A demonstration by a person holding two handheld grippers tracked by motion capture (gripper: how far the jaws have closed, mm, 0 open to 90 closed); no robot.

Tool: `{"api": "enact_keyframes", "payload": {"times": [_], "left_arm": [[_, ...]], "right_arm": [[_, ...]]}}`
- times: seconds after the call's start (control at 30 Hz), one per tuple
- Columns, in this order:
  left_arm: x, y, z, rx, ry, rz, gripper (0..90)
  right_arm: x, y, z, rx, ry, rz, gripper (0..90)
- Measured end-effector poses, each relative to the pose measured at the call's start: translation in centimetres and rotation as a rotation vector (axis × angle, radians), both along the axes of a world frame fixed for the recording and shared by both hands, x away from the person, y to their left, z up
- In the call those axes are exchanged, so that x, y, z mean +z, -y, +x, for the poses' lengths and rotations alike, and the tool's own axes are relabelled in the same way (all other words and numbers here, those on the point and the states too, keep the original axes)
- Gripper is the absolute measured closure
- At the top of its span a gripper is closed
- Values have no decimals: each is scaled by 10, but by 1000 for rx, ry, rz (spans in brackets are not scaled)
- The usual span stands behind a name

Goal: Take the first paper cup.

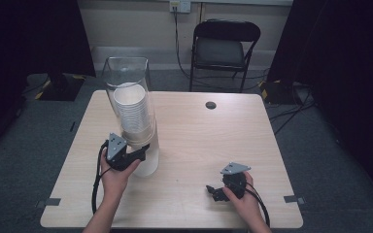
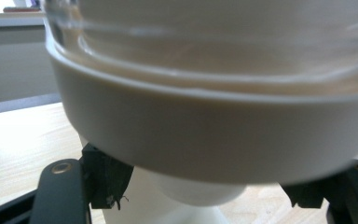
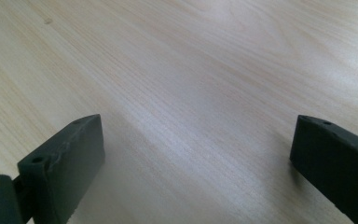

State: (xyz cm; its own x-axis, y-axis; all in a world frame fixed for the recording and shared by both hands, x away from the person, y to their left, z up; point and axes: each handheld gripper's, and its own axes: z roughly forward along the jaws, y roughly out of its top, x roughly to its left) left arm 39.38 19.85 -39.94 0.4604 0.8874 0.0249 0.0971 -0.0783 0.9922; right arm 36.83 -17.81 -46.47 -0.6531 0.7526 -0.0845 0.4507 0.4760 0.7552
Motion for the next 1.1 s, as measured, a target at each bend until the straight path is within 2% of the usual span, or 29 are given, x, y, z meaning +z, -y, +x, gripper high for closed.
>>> {"api": "enact_keyframes", "payload": {"times": [0.03, 0.07, 0.13, 0.23, 0.8, 0.97, 1.1], "left_arm": [[-1, 0, 2, -6, 5, -13, 291], [-1, 0, 2, -6, 2, 7, 291], [-1, 2, 2, -7, 19, 20, 322], [-2, 1, 3, -8, 22, 27, 330], [-4, 3, 1, -8, 18, 34, 347], [-4, 4, 0, 7, 27, 53, 348], [-8, 4, -1, 10, 47, 47, 350]], "right_arm": [[0, 0, 0, 0, 0, 0, 24], [0, 0, 0, 0, 0, 0, 24], [0, 0, 0, 1, 0, 0, 23], [0, 0, 0, 2, 0, 0, 23], [0, 0, 0, 3, 0, 0, 23], [0, 0, 0, 3, 0, 0, 23], [0, 0, 0, 3, 0, -1, 23]]}}
